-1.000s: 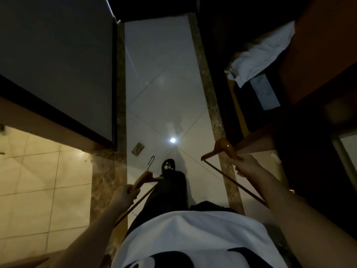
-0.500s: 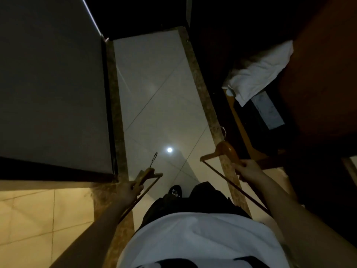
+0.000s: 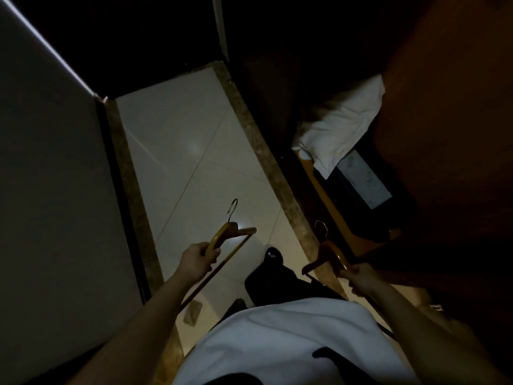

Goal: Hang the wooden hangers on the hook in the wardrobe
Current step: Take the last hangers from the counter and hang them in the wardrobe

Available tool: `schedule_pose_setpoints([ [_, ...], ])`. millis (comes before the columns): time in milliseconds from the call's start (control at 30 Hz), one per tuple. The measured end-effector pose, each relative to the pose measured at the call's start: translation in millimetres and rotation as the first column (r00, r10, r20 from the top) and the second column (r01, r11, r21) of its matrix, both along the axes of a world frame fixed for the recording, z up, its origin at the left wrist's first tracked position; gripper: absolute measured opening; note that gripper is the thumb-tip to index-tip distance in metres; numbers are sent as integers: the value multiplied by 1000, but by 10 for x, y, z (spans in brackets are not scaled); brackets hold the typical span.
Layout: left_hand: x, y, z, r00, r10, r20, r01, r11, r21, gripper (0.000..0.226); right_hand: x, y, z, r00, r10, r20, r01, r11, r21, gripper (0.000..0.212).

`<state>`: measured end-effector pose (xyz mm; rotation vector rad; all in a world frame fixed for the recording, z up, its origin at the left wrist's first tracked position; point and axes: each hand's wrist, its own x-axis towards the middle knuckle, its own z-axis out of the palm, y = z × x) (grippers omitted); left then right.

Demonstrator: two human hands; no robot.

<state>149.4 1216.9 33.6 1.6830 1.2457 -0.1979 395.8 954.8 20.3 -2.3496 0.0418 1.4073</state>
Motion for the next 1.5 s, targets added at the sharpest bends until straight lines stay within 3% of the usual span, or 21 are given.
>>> schedule_pose_setpoints([
  [233, 440, 805, -6, 996, -51, -79, 53, 998, 22, 15, 818, 936, 213, 1000, 16, 7, -17, 999, 52, 34],
  [500, 810, 1883, -64, 989, -21, -149, 28, 999, 39, 16, 1492, 2005, 501, 991, -14, 133, -11, 982, 187, 24],
  [633, 1200, 2448, -59, 982, -130, -135, 136, 990, 39, 20, 1628, 2414, 622, 983, -101, 155, 61, 967, 248, 18],
  [767, 1746, 3105, 28, 942, -326, -80, 334, 932, 137, 29, 1637, 2762, 725, 950, -185, 252, 115, 956, 269, 7],
  [900, 2335, 3541, 234, 863, -505, -10, 495, 840, 223, 26, 1598, 2912, 742, 894, -256, 367, 178, 956, 233, 17],
  [1067, 3039, 3821, 491, 688, -724, 50, 697, 678, 233, 19, 1533, 2944, 843, 808, -311, 500, 249, 950, 188, 26],
  [1200, 3579, 3753, 728, 522, -843, 127, 816, 537, 215, 9, 1576, 2839, 1088, 705, -416, 574, 346, 909, 233, 54],
  [1333, 4114, 3533, 1000, 413, -883, 222, 882, 449, 144, 14, 1758, 2612, 1369, 690, -389, 611, 382, 912, 149, 31],
  [1500, 4557, 3052, 1342, 316, -904, 286, 919, 367, 142, 11, 1924, 2319, 1827, 608, -393, 690, 416, 898, 146, 22],
])
